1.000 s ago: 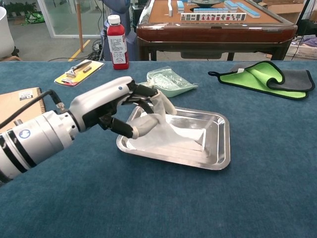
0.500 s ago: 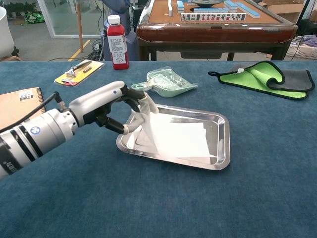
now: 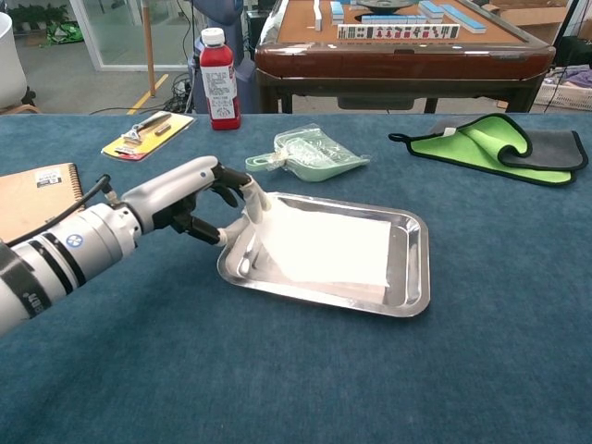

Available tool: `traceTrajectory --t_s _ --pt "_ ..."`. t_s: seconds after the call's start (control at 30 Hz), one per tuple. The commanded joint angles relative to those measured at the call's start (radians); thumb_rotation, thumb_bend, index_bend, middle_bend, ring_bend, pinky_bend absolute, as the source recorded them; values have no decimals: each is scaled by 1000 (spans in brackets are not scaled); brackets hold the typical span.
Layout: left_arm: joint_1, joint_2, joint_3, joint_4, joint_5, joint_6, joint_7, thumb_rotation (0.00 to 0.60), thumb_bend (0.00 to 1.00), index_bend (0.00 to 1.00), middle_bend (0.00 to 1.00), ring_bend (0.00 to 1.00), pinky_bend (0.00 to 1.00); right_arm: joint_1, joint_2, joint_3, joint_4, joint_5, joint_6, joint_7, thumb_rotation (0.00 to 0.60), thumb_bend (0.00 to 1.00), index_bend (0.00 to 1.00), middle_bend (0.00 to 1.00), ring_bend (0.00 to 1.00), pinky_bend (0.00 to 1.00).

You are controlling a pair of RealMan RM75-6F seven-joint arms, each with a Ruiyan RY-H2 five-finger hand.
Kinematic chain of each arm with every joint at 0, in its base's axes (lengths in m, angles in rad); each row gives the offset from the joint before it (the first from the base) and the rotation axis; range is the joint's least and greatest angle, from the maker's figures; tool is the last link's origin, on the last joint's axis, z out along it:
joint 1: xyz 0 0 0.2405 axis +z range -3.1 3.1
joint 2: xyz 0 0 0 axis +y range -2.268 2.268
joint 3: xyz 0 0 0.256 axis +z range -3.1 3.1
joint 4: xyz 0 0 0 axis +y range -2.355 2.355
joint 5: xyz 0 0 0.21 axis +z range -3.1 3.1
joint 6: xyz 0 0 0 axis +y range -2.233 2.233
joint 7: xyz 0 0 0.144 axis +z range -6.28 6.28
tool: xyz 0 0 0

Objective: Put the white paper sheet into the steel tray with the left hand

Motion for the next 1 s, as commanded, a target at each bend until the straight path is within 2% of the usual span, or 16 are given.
traceTrajectory --t_s 0.03,0.87,1.0 --pt "-3 -9 0 9 -9 -12 12 600 428 496 331 248 244 0 -1 1 0 0 -1 0 600 63 81 169 0 51" --pt "-19 -37 -37 -37 -70 -43 143 600 427 481 331 246 230 -4 -4 1 16 1 1 17 600 64 81 169 0 51" --pt "-13 -27 -40 -51 -79 -40 158 600 427 433 331 243 230 -5 -5 0 18 -1 3 21 600 64 81 170 0 51"
